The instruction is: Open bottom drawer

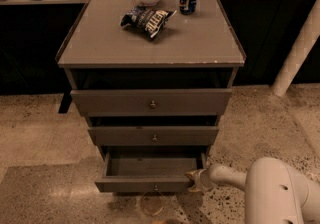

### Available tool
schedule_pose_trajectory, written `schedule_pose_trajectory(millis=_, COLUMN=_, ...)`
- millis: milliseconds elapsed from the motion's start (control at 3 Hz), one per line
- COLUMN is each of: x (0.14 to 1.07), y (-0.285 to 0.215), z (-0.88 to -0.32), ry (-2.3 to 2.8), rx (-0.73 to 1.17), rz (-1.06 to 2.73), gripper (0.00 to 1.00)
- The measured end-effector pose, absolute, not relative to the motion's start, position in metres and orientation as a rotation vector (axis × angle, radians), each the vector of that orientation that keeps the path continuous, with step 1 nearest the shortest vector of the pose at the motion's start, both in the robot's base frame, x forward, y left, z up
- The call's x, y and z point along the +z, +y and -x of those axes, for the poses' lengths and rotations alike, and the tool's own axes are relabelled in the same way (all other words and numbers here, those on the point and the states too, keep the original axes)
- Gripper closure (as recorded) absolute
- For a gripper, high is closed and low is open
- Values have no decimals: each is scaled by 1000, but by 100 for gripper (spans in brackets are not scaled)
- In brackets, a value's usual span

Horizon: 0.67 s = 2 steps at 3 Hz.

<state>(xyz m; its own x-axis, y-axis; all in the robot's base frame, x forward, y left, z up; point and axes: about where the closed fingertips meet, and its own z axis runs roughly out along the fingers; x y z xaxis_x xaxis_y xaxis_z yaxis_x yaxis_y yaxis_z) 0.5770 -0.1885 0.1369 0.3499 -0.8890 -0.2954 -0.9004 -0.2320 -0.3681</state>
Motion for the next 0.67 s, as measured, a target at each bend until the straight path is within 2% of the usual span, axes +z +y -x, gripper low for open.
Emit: schedule_pose_trajectory(millis=667, x=135, y=-188, z=-571, ry=1556, rx=42, rz=2140, gripper=100)
